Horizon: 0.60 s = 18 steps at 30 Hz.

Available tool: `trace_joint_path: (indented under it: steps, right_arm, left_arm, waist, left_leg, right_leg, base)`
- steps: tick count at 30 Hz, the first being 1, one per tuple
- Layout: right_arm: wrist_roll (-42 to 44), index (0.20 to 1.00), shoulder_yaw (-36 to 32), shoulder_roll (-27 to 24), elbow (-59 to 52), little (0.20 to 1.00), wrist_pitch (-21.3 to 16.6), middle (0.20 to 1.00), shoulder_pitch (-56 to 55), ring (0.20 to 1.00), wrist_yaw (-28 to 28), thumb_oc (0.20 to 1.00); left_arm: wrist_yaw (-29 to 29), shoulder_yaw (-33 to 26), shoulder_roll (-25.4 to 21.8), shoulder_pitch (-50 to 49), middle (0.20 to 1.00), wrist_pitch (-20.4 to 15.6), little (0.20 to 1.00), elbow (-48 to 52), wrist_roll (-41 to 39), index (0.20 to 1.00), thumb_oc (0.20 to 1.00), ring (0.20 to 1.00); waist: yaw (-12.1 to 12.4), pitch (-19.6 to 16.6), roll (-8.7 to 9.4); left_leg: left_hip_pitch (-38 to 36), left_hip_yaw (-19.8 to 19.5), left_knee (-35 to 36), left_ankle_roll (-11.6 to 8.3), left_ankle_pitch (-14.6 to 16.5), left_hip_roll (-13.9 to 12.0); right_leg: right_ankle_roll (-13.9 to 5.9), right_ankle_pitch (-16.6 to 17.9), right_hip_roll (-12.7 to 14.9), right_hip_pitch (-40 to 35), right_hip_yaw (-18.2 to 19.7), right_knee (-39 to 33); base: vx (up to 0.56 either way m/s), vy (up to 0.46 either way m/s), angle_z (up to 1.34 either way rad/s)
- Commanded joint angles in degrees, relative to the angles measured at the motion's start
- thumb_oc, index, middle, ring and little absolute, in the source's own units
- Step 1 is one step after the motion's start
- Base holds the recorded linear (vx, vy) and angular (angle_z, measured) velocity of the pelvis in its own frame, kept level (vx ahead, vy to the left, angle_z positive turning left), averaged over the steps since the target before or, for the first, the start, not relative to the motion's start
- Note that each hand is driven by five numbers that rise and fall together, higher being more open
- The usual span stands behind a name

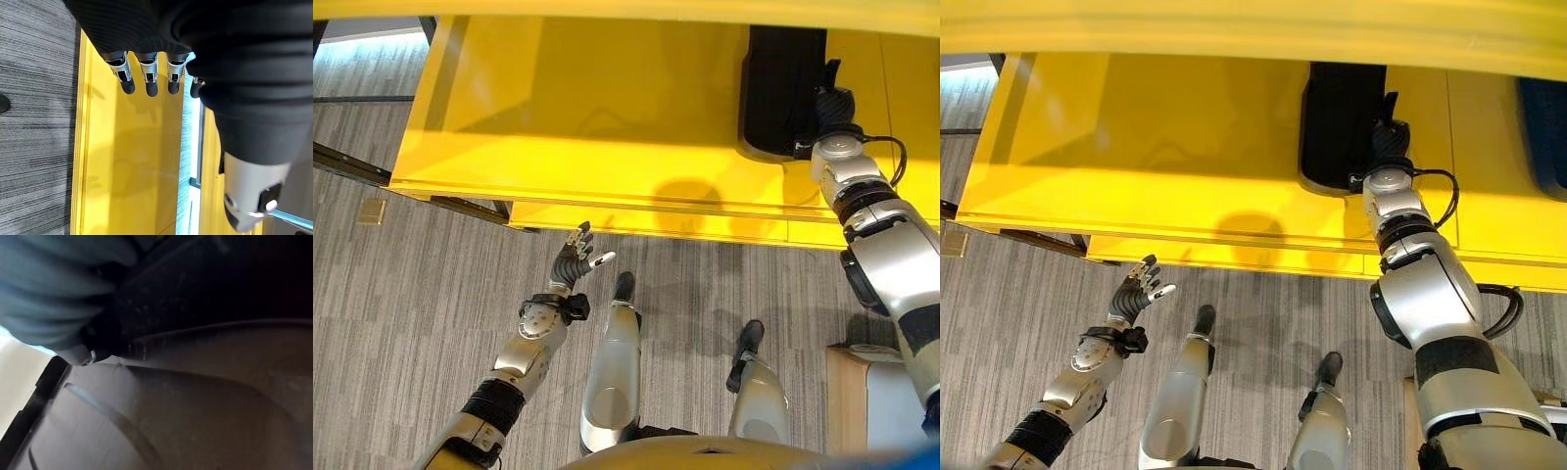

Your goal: Move parts from the plastic box to the shelf.

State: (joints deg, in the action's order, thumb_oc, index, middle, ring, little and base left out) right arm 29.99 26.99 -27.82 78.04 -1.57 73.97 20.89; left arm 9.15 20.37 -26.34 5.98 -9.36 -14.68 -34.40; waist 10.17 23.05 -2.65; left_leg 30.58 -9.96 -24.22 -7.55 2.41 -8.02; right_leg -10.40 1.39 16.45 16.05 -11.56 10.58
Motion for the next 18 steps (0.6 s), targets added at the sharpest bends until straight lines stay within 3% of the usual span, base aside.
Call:
trace_joint_path:
  steps: [1, 18]
  right_arm:
    - [-1.31, 0.2, 0.55, -4.71, -2.34, 0.2, -2.99, 0.2, 6.59, 0.2, 0.69, 0.2]
    - [-0.15, 0.2, -2.07, -7.95, 1.45, 0.2, -2.15, 0.2, 7.3, 0.2, 1.85, 0.2]
  left_arm:
    - [0.38, 2.09, -2.08, 0.31, 1.0, -3.23, 1.0, 3.49, -0.52, 1.0, 1.0, 1.0]
    - [0.47, 2.54, -2.86, 1.02, 1.0, -3.49, 1.0, 3.41, -0.7, 1.0, 1.0, 1.0]
  waist:
    - [0.81, 0.4, 0.34]
    - [1.32, 0.28, -0.51]
  left_leg:
    - [-0.42, 7.51, 3.92, 3.98, -2.96, 2.12]
    - [0.05, 7.26, 3.84, 3.95, -2.84, 2.5]
  right_leg:
    - [4.22, -8.14, -2.82, 3.35, 1.46, 12.63]
    - [4.11, -8.3, -2.61, 3.4, 0.57, 13.03]
  base:
    - [0.0, 0.0, 0.0]
    - [0.0, 0.0, 0.0]
